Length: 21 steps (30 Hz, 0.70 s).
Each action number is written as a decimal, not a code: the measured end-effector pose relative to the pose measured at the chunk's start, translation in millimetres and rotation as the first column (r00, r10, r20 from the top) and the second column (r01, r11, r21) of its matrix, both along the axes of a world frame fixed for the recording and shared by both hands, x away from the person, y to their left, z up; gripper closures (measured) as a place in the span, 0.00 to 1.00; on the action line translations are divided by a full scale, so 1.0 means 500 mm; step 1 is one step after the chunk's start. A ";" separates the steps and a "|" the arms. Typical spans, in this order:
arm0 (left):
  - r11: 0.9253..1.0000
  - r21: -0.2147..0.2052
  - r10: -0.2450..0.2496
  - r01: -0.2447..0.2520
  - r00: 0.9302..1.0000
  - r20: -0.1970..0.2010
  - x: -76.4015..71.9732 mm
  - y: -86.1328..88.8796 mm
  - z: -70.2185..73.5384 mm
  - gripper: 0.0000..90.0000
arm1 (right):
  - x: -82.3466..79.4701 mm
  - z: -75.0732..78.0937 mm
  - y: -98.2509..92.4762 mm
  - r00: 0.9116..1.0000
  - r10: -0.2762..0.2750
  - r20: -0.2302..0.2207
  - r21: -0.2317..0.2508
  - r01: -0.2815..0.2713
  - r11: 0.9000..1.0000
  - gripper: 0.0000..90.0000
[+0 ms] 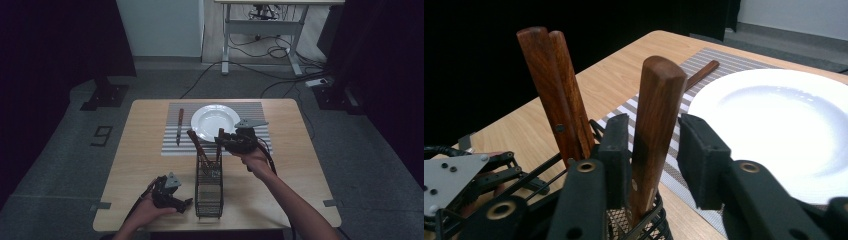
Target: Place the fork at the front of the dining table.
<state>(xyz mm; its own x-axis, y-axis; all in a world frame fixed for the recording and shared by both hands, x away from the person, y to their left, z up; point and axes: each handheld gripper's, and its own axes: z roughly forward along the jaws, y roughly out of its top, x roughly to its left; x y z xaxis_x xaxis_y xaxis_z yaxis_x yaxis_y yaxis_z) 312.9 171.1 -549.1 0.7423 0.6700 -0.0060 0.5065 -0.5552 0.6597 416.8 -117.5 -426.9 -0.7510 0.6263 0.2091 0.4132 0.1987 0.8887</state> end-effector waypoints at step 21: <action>1.000 0.004 -0.003 0.003 1.000 0.000 0.000 0.000 0.000 0.00 | -0.004 0.012 -0.014 0.999 0.034 -0.005 0.086 -0.034 0.996 0.87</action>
